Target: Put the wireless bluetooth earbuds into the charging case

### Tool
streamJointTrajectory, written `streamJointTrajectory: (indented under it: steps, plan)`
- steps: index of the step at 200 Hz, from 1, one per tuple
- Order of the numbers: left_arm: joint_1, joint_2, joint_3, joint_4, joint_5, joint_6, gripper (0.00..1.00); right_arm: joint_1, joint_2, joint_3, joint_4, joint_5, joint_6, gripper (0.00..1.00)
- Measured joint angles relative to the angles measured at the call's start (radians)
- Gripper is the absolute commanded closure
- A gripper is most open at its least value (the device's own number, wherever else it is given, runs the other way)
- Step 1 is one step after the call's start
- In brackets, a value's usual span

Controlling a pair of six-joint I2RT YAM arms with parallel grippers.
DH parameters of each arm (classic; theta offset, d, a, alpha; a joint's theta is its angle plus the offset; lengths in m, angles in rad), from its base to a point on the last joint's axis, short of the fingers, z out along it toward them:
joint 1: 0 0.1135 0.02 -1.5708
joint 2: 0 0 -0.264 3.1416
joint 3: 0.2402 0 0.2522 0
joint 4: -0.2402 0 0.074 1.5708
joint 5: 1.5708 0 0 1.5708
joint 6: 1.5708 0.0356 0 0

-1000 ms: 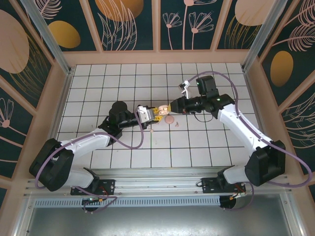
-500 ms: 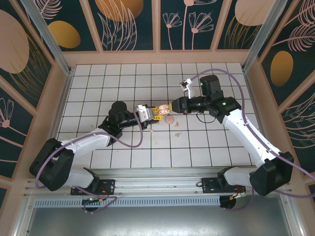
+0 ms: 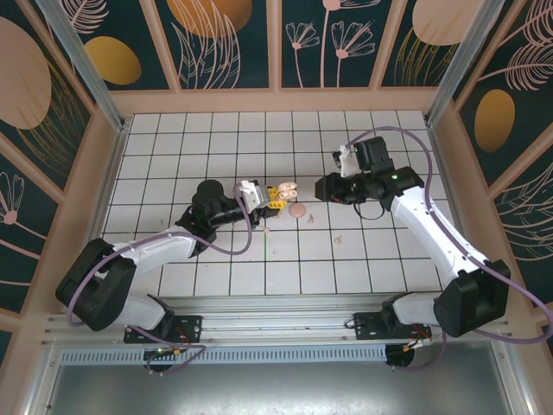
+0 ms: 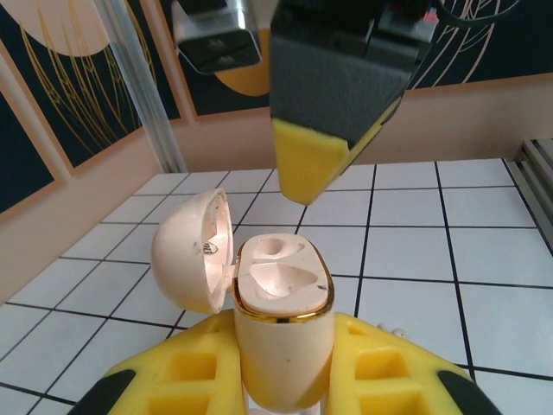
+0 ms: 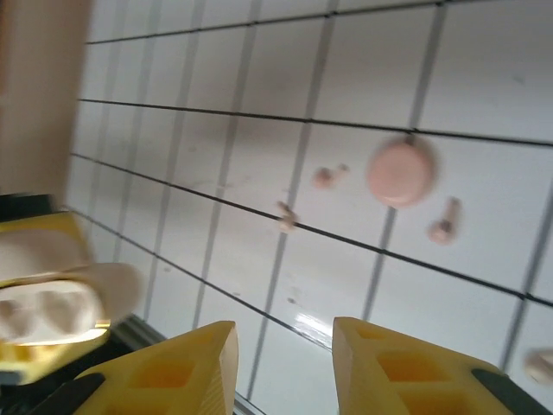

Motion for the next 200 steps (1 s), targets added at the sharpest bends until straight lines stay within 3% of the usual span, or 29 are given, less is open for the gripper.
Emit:
streamJointTrajectory:
  steps: [66,200]
  plan:
    - [0.000,-0.035,-0.054,0.000,-0.045,-0.037,0.88,-0.037,0.149,-0.121,-0.086,0.089,0.012,0.58]
    - [0.000,-0.060,-0.067,-0.002,-0.079,-0.048,0.87,-0.033,0.341,-0.228,0.096,0.120,-0.040,0.56]
